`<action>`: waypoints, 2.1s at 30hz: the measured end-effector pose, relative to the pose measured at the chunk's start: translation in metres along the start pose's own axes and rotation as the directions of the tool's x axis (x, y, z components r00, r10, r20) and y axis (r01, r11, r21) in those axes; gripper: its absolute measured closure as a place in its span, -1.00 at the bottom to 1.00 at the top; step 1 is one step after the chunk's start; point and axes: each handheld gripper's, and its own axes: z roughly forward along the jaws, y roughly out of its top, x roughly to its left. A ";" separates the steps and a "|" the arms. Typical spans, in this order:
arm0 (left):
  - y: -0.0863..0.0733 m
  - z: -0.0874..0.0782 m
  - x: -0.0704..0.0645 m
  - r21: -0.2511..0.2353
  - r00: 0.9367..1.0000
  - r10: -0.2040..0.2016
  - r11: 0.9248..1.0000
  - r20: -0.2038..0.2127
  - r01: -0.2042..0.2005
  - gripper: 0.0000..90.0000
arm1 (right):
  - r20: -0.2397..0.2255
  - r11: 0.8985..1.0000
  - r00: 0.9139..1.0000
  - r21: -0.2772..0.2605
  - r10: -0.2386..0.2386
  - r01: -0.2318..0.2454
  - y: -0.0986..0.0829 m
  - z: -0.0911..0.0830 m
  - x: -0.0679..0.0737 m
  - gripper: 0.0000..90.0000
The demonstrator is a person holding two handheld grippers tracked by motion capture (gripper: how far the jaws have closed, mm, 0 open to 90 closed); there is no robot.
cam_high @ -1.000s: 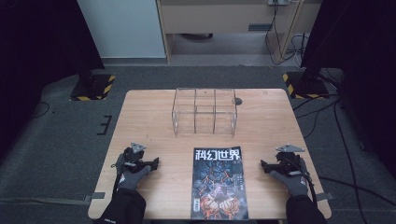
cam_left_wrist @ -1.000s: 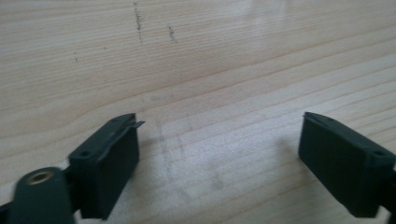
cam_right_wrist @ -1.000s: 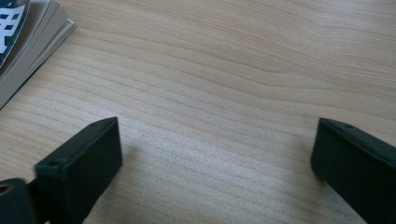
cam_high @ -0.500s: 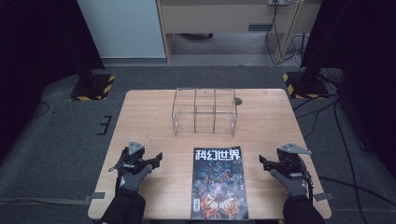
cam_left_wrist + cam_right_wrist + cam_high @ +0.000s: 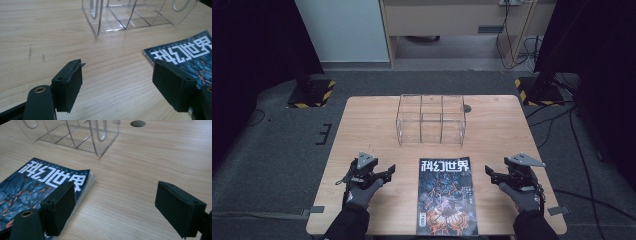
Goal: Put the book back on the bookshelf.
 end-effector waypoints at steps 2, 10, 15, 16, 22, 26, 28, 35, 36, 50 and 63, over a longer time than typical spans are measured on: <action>0.000 0.000 -0.004 -0.001 1.000 0.006 1.000 0.023 -0.006 -0.48 | -0.009 1.000 1.000 0.003 -0.004 0.004 0.000 0.001 0.006 -0.62; 0.001 0.004 -0.019 0.004 0.998 0.024 1.000 0.062 -0.024 -0.47 | -0.060 0.999 0.997 0.025 -0.043 0.044 0.000 0.009 0.025 -0.61; 0.000 0.007 -0.027 0.009 0.996 0.037 0.999 0.081 -0.038 -0.45 | -0.076 0.998 0.996 0.034 -0.046 0.049 -0.003 0.016 0.033 -0.60; 0.000 0.008 -0.028 0.010 0.996 0.036 0.999 0.082 -0.037 -0.45 | -0.076 0.998 0.996 0.039 -0.047 0.051 -0.004 0.017 0.035 -0.60; 0.000 0.017 -0.038 0.036 0.994 0.060 0.997 0.090 -0.064 -0.44 | -0.109 0.998 0.994 0.058 -0.017 0.023 -0.009 0.024 0.040 -0.58; -0.002 0.024 -0.047 0.056 0.990 0.090 0.994 0.104 -0.097 -0.44 | -0.116 0.997 0.993 0.076 -0.020 0.029 -0.012 0.027 0.042 -0.58; -0.003 0.027 -0.052 0.065 0.988 0.099 0.992 0.115 -0.107 -0.44 | -0.117 0.996 0.993 0.086 -0.022 0.032 -0.014 0.029 0.044 -0.57; -0.011 0.038 -0.066 0.113 0.982 0.138 0.982 0.129 -0.153 -0.42 | -0.125 0.992 0.992 0.121 -0.026 0.041 -0.021 0.036 0.049 -0.55; -0.011 0.038 -0.066 0.113 0.982 0.138 0.982 0.129 -0.153 -0.42 | -0.127 0.991 0.991 0.125 -0.030 0.046 -0.022 0.037 0.050 -0.55; -0.023 0.053 -0.076 0.185 0.974 0.154 0.965 0.166 -0.184 -0.40 | -0.174 0.982 0.985 0.178 -0.025 0.056 -0.029 0.050 0.063 -0.50; -0.027 0.058 -0.085 0.192 0.969 0.156 0.962 0.192 -0.193 -0.41 | -0.178 0.981 0.984 0.188 -0.006 0.040 -0.031 0.055 0.065 -0.47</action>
